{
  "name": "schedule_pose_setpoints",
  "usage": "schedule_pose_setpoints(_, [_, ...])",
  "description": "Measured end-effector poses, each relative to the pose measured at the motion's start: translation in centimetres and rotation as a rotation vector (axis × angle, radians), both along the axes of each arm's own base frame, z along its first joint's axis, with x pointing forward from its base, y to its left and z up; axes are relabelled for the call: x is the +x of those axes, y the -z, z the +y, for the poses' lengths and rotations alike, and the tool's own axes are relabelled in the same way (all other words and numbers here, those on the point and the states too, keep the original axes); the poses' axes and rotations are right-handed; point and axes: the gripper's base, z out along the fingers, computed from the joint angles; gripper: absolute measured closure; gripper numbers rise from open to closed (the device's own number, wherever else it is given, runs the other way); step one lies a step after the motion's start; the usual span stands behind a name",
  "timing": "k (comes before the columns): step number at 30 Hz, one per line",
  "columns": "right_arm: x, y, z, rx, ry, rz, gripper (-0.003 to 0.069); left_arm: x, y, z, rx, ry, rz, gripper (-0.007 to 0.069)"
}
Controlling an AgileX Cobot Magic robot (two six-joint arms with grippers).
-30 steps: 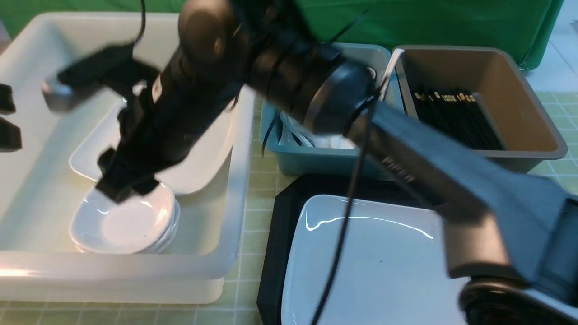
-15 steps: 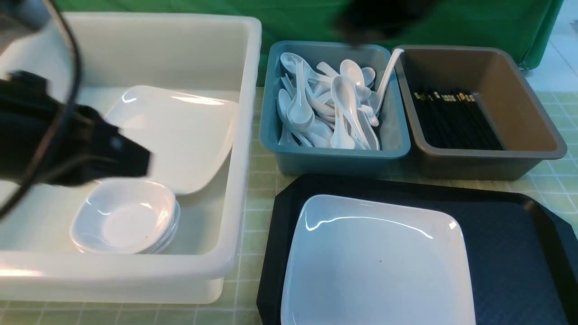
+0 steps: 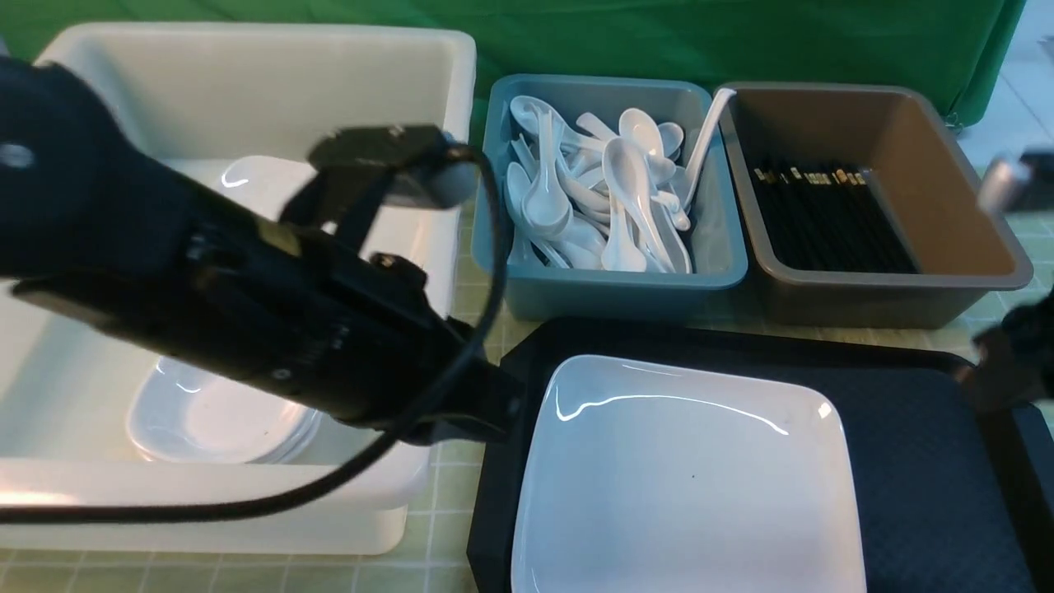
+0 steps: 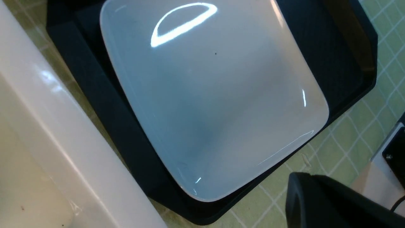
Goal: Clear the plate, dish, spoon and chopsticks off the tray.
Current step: Use the right arm to grab a plate from the dinner plate
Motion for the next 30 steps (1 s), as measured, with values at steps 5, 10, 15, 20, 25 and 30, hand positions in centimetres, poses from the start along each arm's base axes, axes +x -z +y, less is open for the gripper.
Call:
schedule_pose_setpoints(5, [-0.2, 2.4, 0.3, 0.046, 0.014, -0.033, 0.0335, 1.4, 0.4, -0.7, 0.055, 0.023, 0.024, 0.0632])
schedule_pose_setpoints(10, [2.0, 4.6, 0.9, 0.122, 0.027, -0.030, 0.0248, 1.9, -0.1, -0.9, 0.055, 0.011, 0.013, 0.0632])
schedule_pose_setpoints(15, [5.6, 7.1, 1.2, 0.144, 0.035, 0.027, 0.0150, 1.9, 0.1, -0.7, 0.080, -0.001, 0.033, 0.0632])
schedule_pose_setpoints(20, [7.7, 10.3, 1.3, 0.155, 0.034, 0.133, 0.0122, 1.9, 0.4, -0.4, 0.119, -0.021, 0.048, 0.0632])
schedule_pose_setpoints(25, [8.1, 12.2, 1.7, 0.178, 0.030, 0.206, 0.0133, 1.9, 0.5, -0.2, 0.141, -0.028, 0.053, 0.0632])
schedule_pose_setpoints(30, [8.1, 12.4, 3.2, 0.187, -0.015, 0.207, 0.0201, 1.9, 0.5, -0.1, 0.147, -0.028, 0.048, 0.0632])
